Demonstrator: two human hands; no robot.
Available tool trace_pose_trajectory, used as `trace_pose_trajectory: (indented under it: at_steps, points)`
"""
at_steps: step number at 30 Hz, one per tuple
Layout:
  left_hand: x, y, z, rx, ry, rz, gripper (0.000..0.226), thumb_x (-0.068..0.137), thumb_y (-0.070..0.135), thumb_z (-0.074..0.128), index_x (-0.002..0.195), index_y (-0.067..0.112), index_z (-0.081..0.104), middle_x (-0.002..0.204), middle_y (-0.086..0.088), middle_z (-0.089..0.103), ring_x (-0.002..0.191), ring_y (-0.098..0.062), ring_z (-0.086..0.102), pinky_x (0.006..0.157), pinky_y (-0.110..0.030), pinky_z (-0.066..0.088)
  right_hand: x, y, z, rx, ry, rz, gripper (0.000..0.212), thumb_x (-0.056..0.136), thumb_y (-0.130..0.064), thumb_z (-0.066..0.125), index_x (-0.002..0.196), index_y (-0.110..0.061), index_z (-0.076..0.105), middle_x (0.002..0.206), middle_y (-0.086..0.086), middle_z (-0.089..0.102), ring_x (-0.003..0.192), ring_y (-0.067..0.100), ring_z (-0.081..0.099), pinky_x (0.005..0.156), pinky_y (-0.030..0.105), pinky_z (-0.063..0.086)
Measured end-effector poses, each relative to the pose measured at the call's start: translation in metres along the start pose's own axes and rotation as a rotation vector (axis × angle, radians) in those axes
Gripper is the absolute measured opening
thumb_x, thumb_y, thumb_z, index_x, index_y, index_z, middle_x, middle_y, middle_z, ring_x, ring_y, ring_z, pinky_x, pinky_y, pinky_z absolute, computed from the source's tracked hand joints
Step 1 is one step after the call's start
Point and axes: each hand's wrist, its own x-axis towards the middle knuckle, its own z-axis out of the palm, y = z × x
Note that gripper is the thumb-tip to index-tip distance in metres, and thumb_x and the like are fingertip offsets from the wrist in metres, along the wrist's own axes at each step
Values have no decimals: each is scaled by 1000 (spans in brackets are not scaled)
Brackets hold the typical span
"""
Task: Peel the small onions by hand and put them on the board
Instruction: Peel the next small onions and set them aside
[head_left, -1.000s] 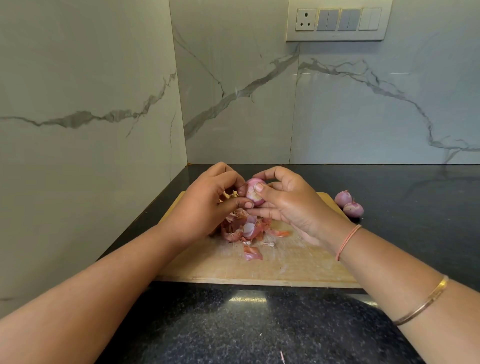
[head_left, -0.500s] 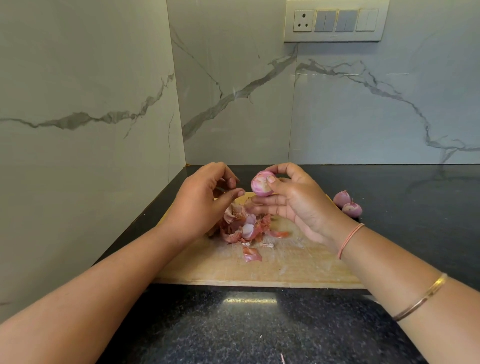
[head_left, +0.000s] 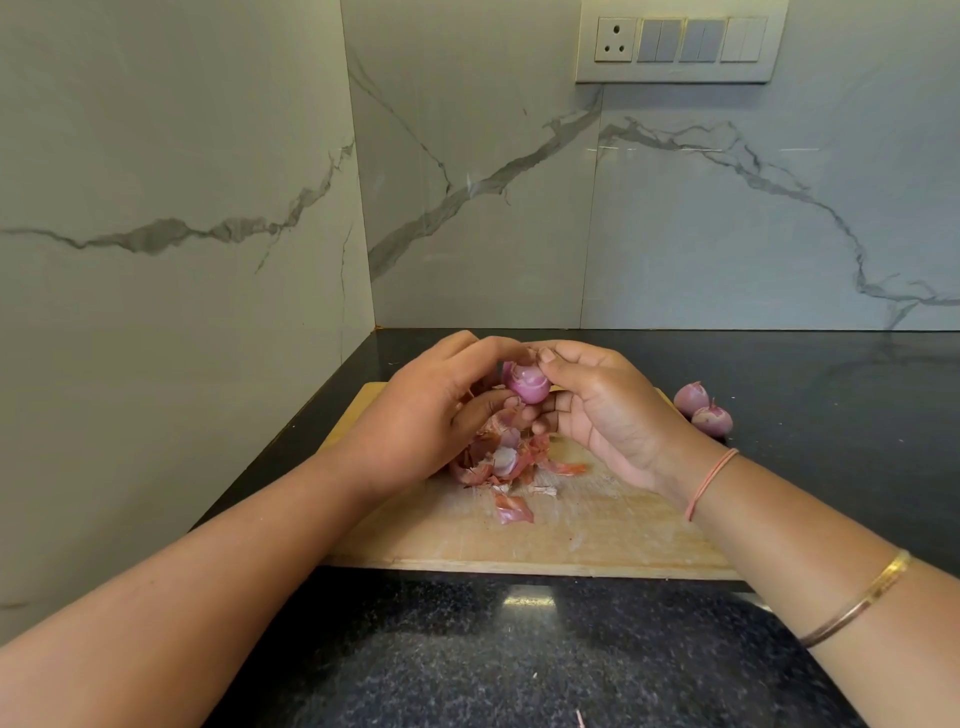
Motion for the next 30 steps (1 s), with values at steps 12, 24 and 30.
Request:
trace_pose_trajectory:
  at_steps: [12,24,30]
  points:
    - [-2,1,2,-65,-74,6,27,87,28,53,111,33,42,102,5,58,91,-6,51,78,-23,45,1,1,0,-26,34,52,16,95,-16,54,97,-13,70,69,0,63,55,9,40,45,18,34]
    - [-3,3,2,-91,-29,-7,20,89,24,59,105,23,46,91,6,57,83,-6,51,69,-21,45,2,-1,0,-32,66,74,18,94,-23,55,84,-13,66,69,5,57,50,10,39,43,18,33]
    - [-2,2,3,0,-39,15,12,89,26,51,96,17,49,90,5,53,82,-8,49,70,-25,44,2,-1,0,-30,73,74,20,95,-23,53,84,-12,66,63,2,55,51,10,39,45,19,33]
